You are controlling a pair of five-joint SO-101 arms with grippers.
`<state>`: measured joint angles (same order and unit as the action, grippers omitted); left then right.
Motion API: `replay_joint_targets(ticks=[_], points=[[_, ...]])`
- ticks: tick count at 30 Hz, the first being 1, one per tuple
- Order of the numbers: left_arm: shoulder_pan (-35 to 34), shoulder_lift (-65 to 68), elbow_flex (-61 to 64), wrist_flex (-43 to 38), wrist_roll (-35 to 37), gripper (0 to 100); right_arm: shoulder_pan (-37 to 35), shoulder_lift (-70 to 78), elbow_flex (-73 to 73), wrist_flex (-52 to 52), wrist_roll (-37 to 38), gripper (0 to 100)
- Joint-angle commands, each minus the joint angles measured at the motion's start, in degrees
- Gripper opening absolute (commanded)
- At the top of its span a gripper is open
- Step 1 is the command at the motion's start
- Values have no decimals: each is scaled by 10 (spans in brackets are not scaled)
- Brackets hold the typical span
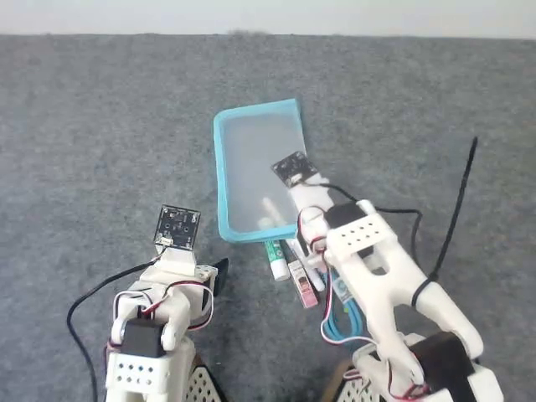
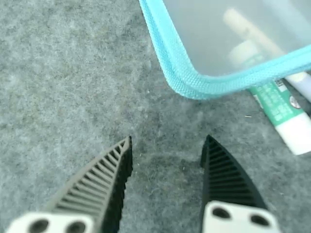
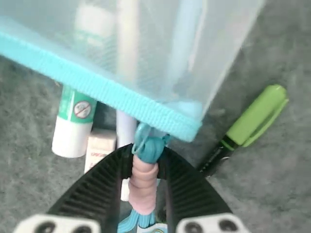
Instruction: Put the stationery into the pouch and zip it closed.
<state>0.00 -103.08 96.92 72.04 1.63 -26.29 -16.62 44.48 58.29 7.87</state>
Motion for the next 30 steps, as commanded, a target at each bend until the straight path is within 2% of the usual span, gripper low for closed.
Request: replay_joint_targets(ticks=[1, 4, 8, 12, 16, 26, 30], points=[[-3, -12, -4, 3, -4, 222, 29, -10, -91, 46, 28, 6], [-3, -12, -4, 3, -4, 222, 49, -10, -159, 93, 72, 6], [-3, -12, -4, 3, -4, 222, 75, -10, -255, 141, 43, 6], [-3, -12, -4, 3, -4, 222, 86, -11, -272, 147, 9, 6], [-3, -12, -4, 3, -4, 222, 74, -29, -236, 114, 10, 6], [2, -12, -4, 3, -4, 222, 50, -232, -69, 35, 11, 6], [1, -13, -4, -42, -4, 223, 49, -240, -37, 34, 11, 6]])
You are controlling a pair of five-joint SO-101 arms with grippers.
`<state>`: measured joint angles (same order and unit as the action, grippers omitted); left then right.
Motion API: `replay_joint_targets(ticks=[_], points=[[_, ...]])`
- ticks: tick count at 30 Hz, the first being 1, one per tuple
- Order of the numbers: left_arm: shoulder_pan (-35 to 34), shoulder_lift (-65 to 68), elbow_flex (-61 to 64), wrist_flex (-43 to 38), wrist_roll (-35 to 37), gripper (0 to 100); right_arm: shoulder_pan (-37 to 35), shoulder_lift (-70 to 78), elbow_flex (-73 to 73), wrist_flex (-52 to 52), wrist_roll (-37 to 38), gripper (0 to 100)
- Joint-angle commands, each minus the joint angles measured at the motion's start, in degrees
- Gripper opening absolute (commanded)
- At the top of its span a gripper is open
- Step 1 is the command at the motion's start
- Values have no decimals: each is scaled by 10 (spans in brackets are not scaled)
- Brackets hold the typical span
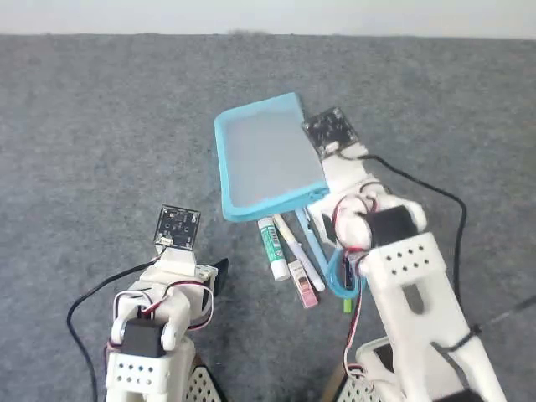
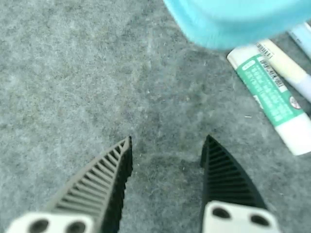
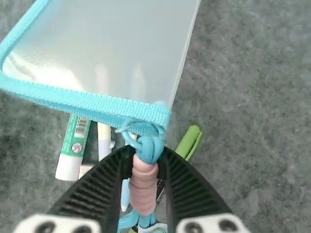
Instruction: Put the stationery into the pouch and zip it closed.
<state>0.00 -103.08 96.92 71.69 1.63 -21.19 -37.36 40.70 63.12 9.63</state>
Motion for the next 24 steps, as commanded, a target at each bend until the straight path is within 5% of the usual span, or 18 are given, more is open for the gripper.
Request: replay_joint_targets(ticks=[1, 10, 16, 24], points=[[-3, -13, -4, -53, -5, 223, -3, -33, 5, -18, -6, 6], [-71, -13, -61, -222, -150, 222, -4, -34, 48, -45, -5, 6], [-81, 65, -158, -280, -112, 222, -9, -39, 52, -38, -5, 6], [-2, 465, -372, -324, -12, 224, -65, -39, 51, -5, 24, 6]])
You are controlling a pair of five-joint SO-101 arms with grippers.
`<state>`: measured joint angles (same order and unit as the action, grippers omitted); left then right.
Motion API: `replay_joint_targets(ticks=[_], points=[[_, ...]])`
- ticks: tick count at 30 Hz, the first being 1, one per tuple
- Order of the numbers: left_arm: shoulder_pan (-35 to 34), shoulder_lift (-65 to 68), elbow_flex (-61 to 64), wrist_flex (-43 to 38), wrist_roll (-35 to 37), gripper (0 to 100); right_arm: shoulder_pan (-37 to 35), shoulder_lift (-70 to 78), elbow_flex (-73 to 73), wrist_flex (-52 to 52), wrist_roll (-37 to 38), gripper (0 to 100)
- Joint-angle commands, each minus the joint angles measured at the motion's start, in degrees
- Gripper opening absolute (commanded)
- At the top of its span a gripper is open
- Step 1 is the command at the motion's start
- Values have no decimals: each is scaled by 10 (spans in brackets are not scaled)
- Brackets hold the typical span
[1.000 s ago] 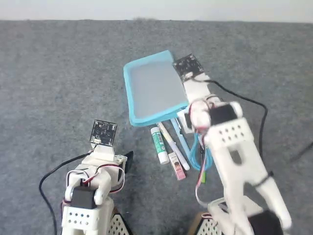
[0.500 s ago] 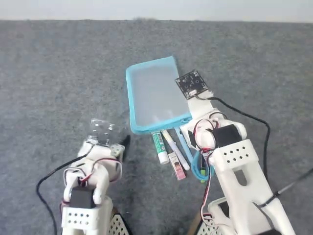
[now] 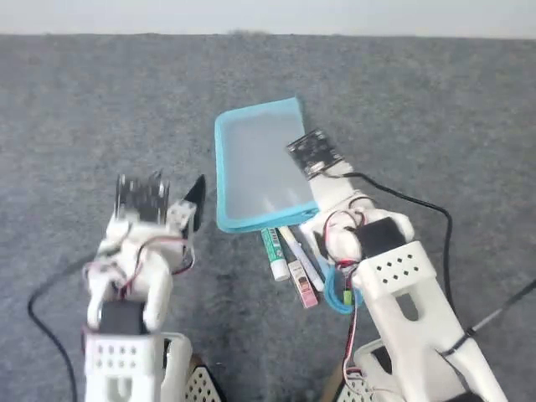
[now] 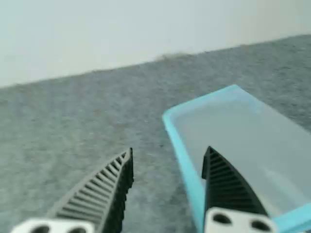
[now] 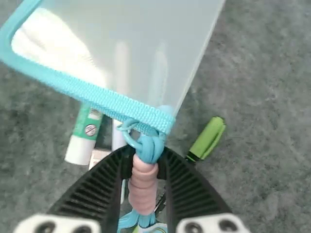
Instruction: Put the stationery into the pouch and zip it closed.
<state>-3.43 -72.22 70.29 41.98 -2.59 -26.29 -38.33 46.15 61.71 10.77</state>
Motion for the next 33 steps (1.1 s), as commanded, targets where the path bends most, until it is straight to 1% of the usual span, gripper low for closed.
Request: replay_joint_targets(ticks=[1, 4, 9, 15, 18, 22, 29, 31, 33], points=[[36, 195, -127, -33, 42, 225, -14, -29, -4, 9, 11, 6], [28, 280, -138, -76, 70, 231, -13, -29, -4, 10, 11, 6], [38, 340, -102, -144, 73, 291, -16, -29, -3, 6, 10, 6], [39, 399, -69, -225, 69, 291, -11, -30, -12, 12, 13, 6], [31, 437, -58, -257, 69, 291, -2, -30, -60, 47, 16, 6], [33, 472, -60, -260, 68, 291, 4, -27, -171, 102, 27, 6], [47, 493, -62, -262, 69, 290, 0, -18, -332, 152, 31, 6], [59, 494, -62, -262, 69, 290, -15, 1, -351, 166, 31, 6], [77, 498, -62, -262, 69, 290, -46, 27, -353, 168, 31, 6]])
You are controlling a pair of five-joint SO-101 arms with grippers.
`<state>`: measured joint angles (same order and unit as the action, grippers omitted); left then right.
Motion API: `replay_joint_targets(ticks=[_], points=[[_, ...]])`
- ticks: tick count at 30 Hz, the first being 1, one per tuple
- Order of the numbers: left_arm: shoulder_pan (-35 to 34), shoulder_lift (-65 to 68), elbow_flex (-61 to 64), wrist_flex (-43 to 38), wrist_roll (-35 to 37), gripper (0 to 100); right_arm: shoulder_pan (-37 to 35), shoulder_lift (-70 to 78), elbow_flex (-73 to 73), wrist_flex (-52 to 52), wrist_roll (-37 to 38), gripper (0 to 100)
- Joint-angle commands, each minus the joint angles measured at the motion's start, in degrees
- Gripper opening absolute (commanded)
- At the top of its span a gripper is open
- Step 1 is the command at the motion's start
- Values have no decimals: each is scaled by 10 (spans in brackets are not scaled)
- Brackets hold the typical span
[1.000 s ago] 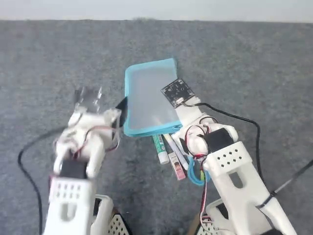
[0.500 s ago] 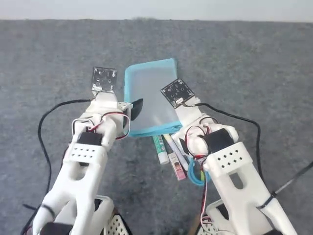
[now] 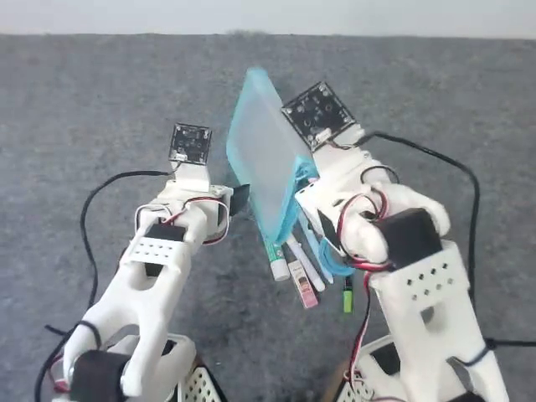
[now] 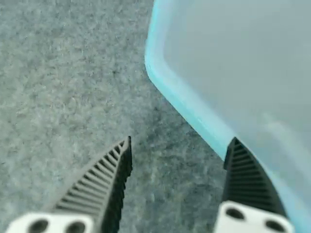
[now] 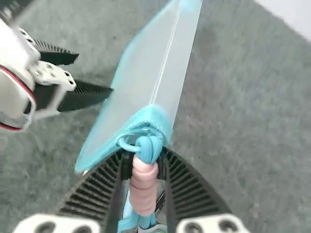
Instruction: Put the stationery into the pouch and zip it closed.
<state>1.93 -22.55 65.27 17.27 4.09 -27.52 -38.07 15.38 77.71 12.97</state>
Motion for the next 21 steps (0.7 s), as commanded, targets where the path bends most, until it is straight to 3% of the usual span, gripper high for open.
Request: replay_joint_targets(ticks=[1, 8, 13, 21], points=[[33, 5, -12, -15, 2, 290, -54, 35, -46, 8, 9, 6], [62, 30, -11, -32, 4, 290, -164, 50, -43, 2, 33, 6], [-19, -9, -16, -30, 39, 290, -171, 45, 31, -15, 44, 6], [-89, -169, -16, 97, 55, 290, -167, 46, 197, -151, 40, 6]])
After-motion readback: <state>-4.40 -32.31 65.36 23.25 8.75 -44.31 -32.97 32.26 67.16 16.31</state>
